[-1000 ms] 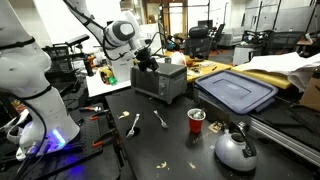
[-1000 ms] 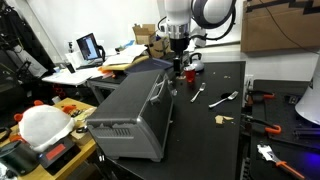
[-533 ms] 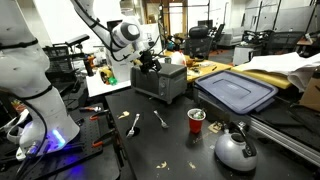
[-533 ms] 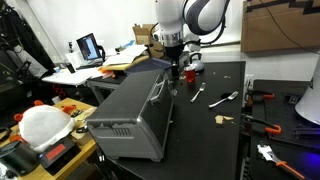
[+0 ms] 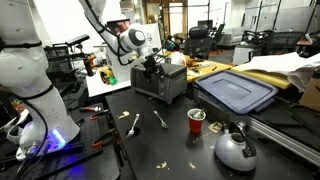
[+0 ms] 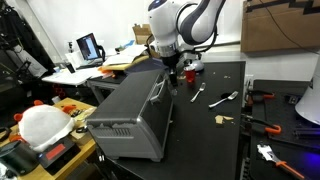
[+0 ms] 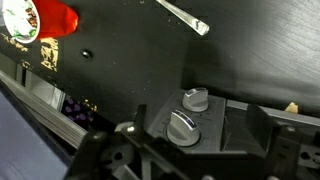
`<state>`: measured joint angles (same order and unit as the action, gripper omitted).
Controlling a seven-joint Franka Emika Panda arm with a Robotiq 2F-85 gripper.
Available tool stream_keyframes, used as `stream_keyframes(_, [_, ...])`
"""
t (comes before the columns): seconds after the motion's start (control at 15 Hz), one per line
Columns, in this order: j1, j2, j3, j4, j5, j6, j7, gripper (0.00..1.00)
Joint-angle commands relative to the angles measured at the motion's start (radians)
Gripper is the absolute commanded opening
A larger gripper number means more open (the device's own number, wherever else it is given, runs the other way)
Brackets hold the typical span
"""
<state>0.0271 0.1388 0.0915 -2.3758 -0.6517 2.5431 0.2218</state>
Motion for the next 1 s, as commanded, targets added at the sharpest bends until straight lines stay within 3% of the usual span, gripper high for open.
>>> stream_keyframes(0.0, [0.048,0.024,-0.031,0.04,-0.014,-0.05,0.023,1.0])
stream_keyframes(0.07, [0.041,0.015,-0.033,0.013,0.008,-0.007,-0.006,1.0])
stream_keyframes(0.93, [0.055,0.018,-0.036,0.009,-0.001,-0.011,0.008,1.0])
